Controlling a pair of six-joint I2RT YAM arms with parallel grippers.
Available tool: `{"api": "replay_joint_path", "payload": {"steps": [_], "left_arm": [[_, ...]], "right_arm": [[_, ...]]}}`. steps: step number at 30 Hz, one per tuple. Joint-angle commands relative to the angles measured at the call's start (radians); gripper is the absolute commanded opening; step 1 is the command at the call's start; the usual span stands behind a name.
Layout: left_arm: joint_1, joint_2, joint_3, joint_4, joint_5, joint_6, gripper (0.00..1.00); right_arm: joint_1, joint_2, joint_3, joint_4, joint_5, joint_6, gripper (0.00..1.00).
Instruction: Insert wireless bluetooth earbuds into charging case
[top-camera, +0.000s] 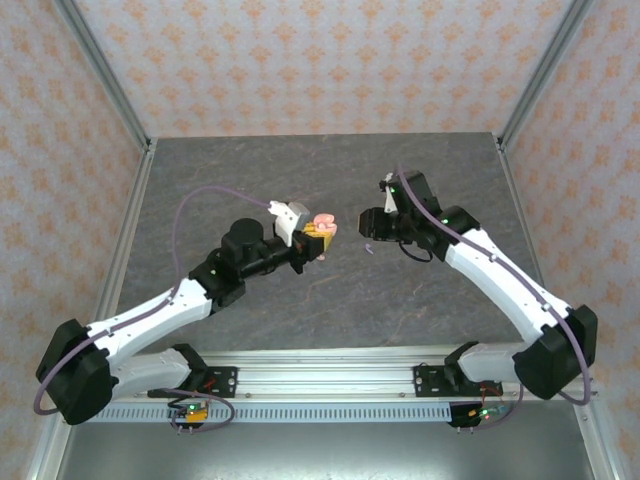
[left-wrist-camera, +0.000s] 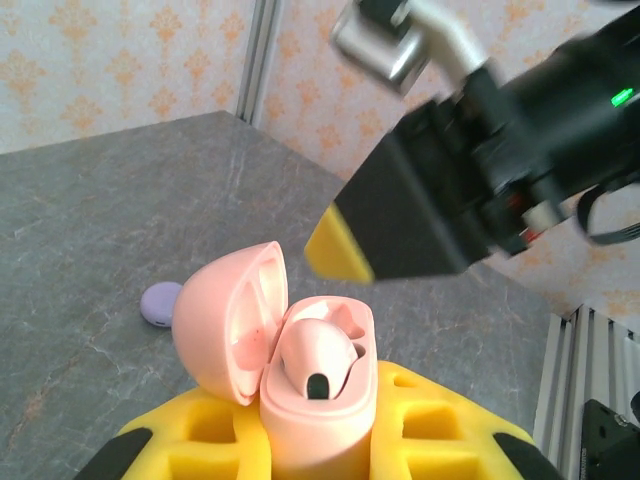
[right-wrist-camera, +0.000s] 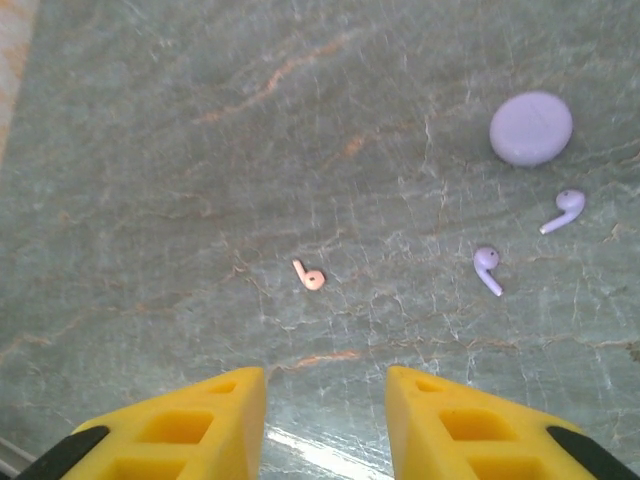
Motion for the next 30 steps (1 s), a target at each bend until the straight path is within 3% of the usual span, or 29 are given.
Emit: {"api": "replay_joint_path", "payload": {"steps": [1,10,30], "left_arm": [[0.027,-0.04,0.028,-0.026,0.078,-0.02,0.07],[0.099,-0.094,0.007,-0.034,0.209,-0.024,0.07],[0.119,-0.234,-0.024,-0.173,0.176,0.005,0.06]], "right_arm": [[-0.001,0.05,-0.032,0.038,-0.075,-0.004,0.37],[0.068,0.231,-0.029,0.145,-0.144,-0.044,0.37],[0.151,0.641,0.229,0.044,-0.105,-0.158,0.38]]}}
